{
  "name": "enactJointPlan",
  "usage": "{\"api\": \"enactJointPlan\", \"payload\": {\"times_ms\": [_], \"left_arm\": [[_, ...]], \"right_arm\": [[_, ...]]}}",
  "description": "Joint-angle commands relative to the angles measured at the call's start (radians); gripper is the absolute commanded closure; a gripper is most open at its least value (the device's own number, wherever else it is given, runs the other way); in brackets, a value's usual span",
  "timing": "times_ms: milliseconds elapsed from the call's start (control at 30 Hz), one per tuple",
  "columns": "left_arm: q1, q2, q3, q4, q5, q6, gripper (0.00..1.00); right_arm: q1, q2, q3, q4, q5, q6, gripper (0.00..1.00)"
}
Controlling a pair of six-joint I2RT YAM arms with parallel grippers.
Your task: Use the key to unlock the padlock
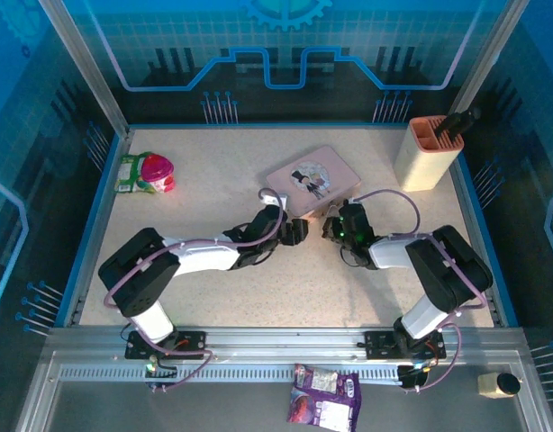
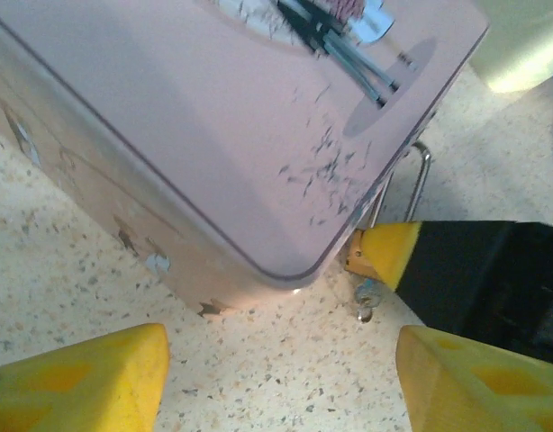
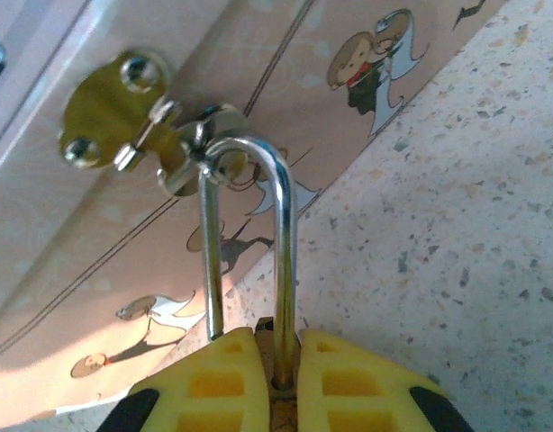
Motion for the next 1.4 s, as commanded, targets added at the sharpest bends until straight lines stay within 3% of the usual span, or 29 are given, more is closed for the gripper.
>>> {"api": "enactJointPlan", "payload": {"times_ms": [0,133,500,1367], "left_arm": [[0.046,-0.015,0.032,-0.043,-0.016,0.018,0.29],[0.084,0.038,0.093,-0.092,-0.003,0.033,0.28],[0.088,0.166,0.202,-0.168,-0.027,0.037,0.29],[0.089,0.159,0.098,-0.141,-0.040,0.014,0.30]], "right_arm": [[-0.023,0.006,0.019,0.088,-0.060,0.057,1.00],[-0.022,0.003,0.025,0.078,-0.079,0.069,1.00],[-0.047,0.003,0.042,0.096,-0.123,0.115,1.00],[-0.117,-0.040,0.087,0.023,-0.139,0.097,1.00]]}}
